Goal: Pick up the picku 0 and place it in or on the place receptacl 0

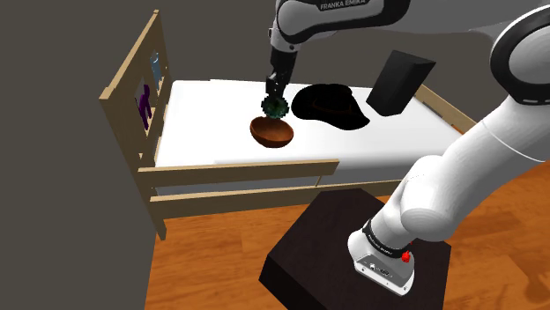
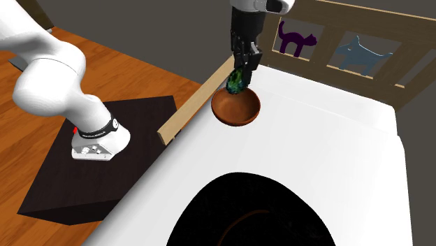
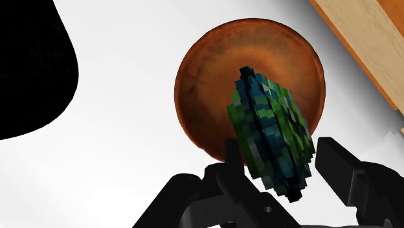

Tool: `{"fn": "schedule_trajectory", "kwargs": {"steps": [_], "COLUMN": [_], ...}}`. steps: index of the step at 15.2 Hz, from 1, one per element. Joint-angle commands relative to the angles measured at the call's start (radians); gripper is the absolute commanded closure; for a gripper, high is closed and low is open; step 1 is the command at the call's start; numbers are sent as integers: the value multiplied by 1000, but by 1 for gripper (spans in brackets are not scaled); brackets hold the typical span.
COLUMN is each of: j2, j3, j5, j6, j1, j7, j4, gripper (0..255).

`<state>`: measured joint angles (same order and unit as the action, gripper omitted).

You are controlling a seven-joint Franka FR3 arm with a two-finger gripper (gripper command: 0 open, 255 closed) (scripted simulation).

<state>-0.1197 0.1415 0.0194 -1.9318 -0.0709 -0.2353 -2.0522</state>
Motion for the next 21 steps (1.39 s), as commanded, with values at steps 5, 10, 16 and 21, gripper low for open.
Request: {"fn": "schedule_trajectory", "kwargs": {"steps": [5, 10, 16, 21], "j2": [17, 23, 23, 23], "j3": [2, 2, 2, 2], "j5": [-2, -3, -3, -3], "j6": [-80, -102, -102, -102], "j1": [1, 1, 1, 1], "j7": [-2, -3, -3, -3], "j4": [-63, -79, -79, -79], "gripper": [255, 255, 0, 0]}}
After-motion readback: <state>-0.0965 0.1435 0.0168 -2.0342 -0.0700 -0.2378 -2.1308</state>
